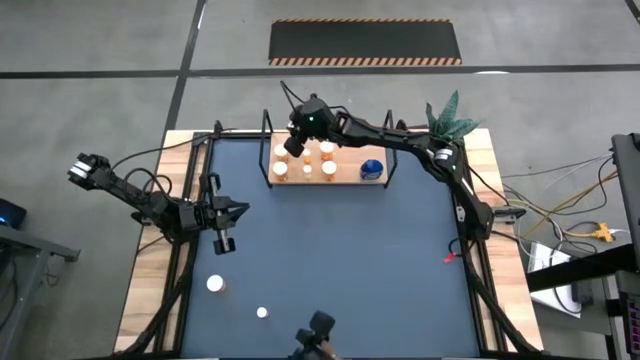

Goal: Pick and place medicine bottles onto shelf by color
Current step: Put the yellow pill bottle on the shelf

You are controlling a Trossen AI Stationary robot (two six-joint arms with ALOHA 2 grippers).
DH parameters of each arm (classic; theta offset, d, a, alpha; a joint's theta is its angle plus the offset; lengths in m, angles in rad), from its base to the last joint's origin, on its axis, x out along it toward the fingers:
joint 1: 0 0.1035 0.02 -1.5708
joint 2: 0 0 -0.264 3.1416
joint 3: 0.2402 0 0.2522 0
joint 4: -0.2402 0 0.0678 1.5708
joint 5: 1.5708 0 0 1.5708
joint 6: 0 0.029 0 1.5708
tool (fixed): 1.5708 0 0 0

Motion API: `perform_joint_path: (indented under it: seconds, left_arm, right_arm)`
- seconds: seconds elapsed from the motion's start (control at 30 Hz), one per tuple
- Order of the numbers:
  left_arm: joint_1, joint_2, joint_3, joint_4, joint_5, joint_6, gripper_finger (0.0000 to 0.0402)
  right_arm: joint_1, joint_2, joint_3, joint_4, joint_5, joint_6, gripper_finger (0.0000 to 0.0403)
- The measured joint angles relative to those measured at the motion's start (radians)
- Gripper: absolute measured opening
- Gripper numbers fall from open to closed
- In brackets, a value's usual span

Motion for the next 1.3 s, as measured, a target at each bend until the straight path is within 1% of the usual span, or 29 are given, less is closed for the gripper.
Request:
perform_joint_path:
  seconds: [0.1, 0.37, 0.63, 0.83, 1.07, 1.3]
  left_arm:
    - [0.0, -0.001, 0.0, 0.0, 0.0, 0.001, 0.0]
    - [0.0, -0.001, 0.0, 0.001, 0.0, 0.026, 0.0]
    - [0.0, 0.0, 0.0, 0.0, 0.0, 0.026, 0.0]
    - [0.0, 0.0, 0.0, 0.0, 0.0, 0.026, 0.0]
    - [0.0, 0.0, 0.0, 0.0, 0.0, 0.026, 0.0]
    - [0.0, -0.001, 0.0, 0.0, 0.0, 0.026, 0.0]
  right_arm:
    - [-0.022, 0.014, 0.004, -0.03, -0.027, 0.019, 0.0116]
    - [-0.04, 0.035, -0.003, -0.048, -0.033, 0.032, 0.0123]
    - [-0.039, 0.058, -0.012, -0.049, -0.052, 0.029, 0.0115]
    - [-0.041, 0.058, -0.017, -0.07, -0.052, 0.031, 0.0125]
    - [-0.041, 0.058, -0.029, -0.069, -0.051, 0.027, 0.0124]
    - [-0.041, 0.058, -0.043, -0.069, -0.049, 0.027, 0.0144]
